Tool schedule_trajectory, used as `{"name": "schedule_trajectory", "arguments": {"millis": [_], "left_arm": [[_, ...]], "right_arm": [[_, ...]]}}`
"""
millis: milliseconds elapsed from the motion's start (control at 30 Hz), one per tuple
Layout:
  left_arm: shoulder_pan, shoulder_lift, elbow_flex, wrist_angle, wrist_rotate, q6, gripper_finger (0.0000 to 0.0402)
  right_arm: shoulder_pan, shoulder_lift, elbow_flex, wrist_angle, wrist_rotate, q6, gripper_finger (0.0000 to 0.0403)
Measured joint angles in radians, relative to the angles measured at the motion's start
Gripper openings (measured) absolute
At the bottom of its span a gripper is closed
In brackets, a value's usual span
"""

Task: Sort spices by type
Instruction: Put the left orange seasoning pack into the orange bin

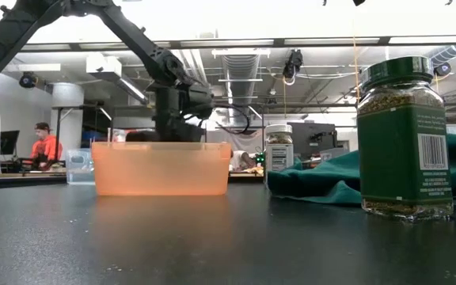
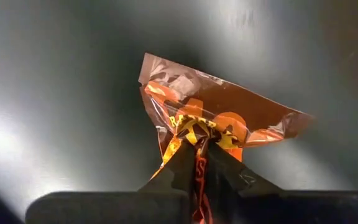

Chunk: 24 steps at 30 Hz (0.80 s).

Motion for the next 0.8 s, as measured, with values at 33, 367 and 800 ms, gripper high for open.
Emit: {"name": "schedule_trajectory", "arguments": {"millis": [33,367,800], "left_arm": [[-0.003,-0.001,0.034,-0.021,0.003,-0.003,0.0003],[-0.011,-0.010,0.496,-0.353,0.149,-0.180,0.0001],[-0.130,-0.042,0.890,-0.663,0.226,-0.822,0.0000]], "right_arm": [[0.000,0.000,0.000,0.000,0.000,-0.005,0.0013],[0.000,0.000,0.000,0.004,0.000,-0.017,0.0013],[0.000,0.000,0.000,0.004,0.028,-0.017,0.0013]]}}
